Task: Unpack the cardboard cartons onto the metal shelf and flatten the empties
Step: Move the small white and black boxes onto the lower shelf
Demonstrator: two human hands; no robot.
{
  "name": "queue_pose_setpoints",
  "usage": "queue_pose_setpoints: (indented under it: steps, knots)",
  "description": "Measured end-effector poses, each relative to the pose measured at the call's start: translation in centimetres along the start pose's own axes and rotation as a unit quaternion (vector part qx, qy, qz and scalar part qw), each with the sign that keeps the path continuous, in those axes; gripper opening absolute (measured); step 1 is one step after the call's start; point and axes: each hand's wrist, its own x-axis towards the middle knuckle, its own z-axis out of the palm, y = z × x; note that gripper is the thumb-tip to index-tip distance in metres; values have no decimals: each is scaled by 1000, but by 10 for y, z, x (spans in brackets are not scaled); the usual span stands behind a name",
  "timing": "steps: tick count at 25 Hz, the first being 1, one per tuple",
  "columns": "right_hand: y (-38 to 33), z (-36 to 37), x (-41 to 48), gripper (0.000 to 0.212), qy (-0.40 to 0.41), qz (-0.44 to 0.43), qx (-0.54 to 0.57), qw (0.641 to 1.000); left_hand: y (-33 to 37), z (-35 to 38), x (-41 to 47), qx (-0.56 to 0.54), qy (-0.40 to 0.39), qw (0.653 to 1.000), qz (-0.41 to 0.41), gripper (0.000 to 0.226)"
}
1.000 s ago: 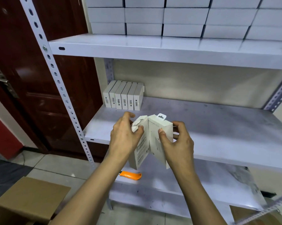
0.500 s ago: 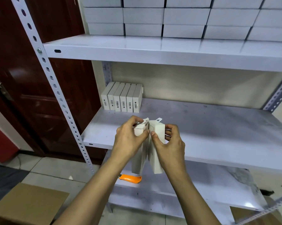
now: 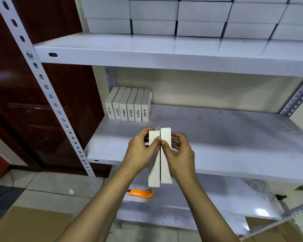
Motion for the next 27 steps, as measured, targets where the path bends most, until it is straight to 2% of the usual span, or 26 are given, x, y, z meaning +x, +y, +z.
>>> queue_pose_setpoints:
  steps: [7,12,17,20,24,27]
  knots:
    - [8,1,6,29,1,27,20,999,-4,7,7,-72,-27,995,-62,35]
    - [12,2,8,28,-5,66,33,997,-13,10,11,-90,-14,992,-84,31]
    - [18,6,8,31,10,71,15,997,-20,5,13,-37,-35,997,-56,37]
    - [18,8,6,35,8,85,11,996,-22,1,10,-75,-65,993,-61,39]
    - [14,10,5,34,24,104,44,993,-25,-4,8,-121,-89,986,-66,31]
    - [14,15,2,32,27,95,47,994,-33,-8,8,-133,-131,981,-52,44]
